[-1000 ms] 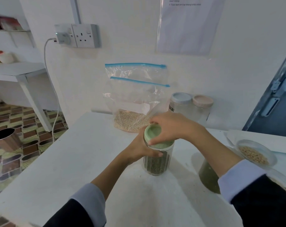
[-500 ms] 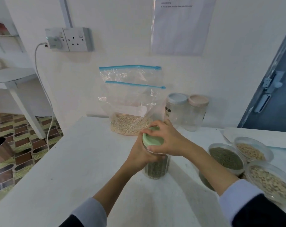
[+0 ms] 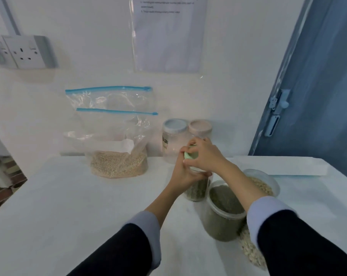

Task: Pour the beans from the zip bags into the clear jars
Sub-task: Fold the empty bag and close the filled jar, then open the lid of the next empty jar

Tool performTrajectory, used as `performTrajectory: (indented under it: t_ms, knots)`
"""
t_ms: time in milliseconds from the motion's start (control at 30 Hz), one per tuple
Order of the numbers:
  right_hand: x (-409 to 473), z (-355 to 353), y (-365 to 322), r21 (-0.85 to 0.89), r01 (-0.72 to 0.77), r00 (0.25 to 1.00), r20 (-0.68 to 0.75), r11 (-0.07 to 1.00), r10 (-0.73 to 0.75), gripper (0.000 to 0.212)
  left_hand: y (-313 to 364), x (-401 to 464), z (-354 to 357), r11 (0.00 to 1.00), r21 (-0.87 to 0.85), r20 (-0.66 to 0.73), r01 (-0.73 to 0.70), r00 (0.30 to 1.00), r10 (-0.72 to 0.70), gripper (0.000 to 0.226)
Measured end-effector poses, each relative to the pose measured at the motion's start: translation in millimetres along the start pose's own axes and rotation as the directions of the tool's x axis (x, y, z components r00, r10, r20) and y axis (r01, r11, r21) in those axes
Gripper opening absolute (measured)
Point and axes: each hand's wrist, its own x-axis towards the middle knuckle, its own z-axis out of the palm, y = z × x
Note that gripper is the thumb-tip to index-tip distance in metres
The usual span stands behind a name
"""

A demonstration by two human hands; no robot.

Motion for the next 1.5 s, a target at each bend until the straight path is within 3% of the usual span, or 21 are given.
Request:
performTrajectory:
  t_ms: [167,467,567,733,867,1067,1233,1400,1500]
  knots:
    - [6,-13,42,0.042,-0.079,0.997,0.025,0.996,0.078,0.036,-1,22,34,0.999,-0.043,0.112,0.026,0.994,-0.021,0.095]
    - [30,-27,55,0.144,-0.144,0.976,-0.146,0.979,0.165,0.014,5,33,20,0.967,0.165,0.364,0.193,0.9,-0.242,0.107]
    - [56,-30,58,0.093,-0.181,0.959,-0.202,0.979,0.196,0.019,6,41,-4,0.944,0.21,0.292,0.254,0.905,-0.309,0.093]
    - [92,-24,56,-0.024,-0.294,0.951,-0.105,0.956,0.29,0.038,3,57,-34,0.942,0.133,0.062,0.308,0.946,-0.318,0.074]
    - [100,-16,53,-0.027,-0.346,0.938,0.018,0.938,0.346,0.054,-2,62,-39,0.933,0.129,0.02,0.337,0.939,-0.343,0.06]
    - [95,-19,47,-0.002,-0.399,0.917,0.02,0.917,0.399,0.06,-7,56,-35,0.927,0.111,-0.067,0.359,0.933,-0.353,0.052]
    - [76,-21,28,-0.044,-0.38,0.923,0.056,0.924,0.382,0.068,-8,45,-35,0.932,0.179,-0.08,0.316,0.949,-0.306,0.062]
    - [56,-13,-9,-0.069,-0.295,0.95,0.089,0.953,0.301,0.075,-12,22,-42,0.942,0.204,-0.096,0.267,0.963,-0.252,0.101]
    - [44,-4,-41,-0.062,-0.207,0.971,0.112,0.976,0.213,0.056,-9,2,-53,0.97,0.104,-0.148,0.218,0.968,-0.202,0.101]
